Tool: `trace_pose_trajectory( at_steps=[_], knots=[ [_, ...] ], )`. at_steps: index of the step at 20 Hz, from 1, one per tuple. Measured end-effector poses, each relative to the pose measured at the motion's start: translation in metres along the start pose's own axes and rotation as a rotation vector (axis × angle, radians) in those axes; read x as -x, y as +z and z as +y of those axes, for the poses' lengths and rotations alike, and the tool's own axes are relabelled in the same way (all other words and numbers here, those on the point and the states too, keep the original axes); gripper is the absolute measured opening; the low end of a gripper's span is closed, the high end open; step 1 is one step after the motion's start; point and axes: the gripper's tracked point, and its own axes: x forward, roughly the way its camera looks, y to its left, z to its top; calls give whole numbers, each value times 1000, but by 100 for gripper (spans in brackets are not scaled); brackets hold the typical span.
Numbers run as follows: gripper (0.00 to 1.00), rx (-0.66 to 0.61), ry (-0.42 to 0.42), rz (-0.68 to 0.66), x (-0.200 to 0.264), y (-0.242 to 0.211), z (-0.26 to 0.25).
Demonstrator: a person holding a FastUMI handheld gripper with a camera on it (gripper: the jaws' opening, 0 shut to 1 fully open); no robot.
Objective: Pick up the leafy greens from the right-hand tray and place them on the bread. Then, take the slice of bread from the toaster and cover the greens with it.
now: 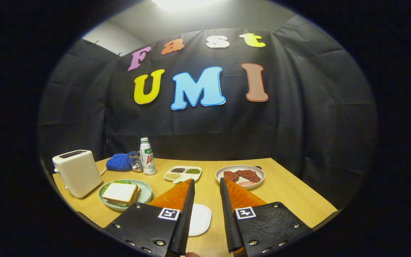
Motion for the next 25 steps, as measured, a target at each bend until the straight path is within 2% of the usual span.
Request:
trace_pose_trajectory(
  at_steps=[6, 12, 18, 21, 25],
  knots=[
    [42, -4, 11, 11, -1, -4, -44],
    [42, 50, 7, -66, 0, 12, -102],
    [42, 24, -32, -88, 4, 15, -162],
    [42, -6, -20, -62, 2, 10, -190],
    [42, -49, -20, -90, -3, 12, -224]
  ],
)
